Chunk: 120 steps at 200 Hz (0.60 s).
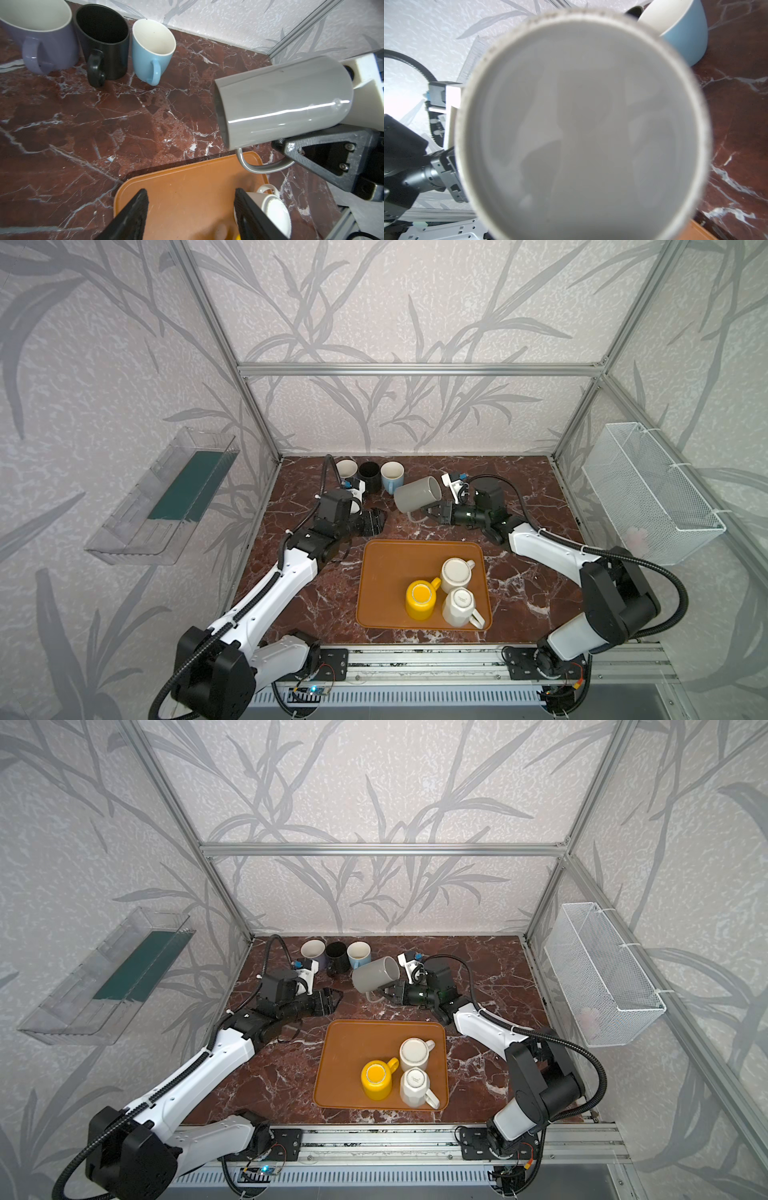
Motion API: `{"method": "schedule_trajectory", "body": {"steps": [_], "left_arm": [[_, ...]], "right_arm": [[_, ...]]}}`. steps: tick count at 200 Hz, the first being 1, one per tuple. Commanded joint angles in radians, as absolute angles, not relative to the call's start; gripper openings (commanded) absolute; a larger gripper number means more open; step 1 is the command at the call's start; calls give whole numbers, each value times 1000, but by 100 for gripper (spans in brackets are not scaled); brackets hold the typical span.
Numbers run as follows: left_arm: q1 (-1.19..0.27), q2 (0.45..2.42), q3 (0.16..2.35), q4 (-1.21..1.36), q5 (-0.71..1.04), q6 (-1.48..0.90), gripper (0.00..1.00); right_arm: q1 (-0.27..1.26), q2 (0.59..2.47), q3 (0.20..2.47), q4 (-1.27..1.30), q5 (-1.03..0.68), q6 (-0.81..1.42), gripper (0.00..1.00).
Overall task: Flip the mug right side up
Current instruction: 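Tip the grey mug sideways toward the left gripper with the right gripper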
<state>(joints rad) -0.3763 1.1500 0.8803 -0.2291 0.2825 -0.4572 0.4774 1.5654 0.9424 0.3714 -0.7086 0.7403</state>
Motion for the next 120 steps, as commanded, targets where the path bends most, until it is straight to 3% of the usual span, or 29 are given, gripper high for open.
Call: {"method": "schedule_trajectory", "body": {"steps": [1, 120], "left_arm": [[-371, 1144, 858, -123, 381, -516, 68], [-308, 1244, 806, 353, 810, -783, 66]], "right_arm": [[463, 1503, 942, 596, -761, 792, 0], [445, 1551, 961, 964, -861, 999, 0]]}}
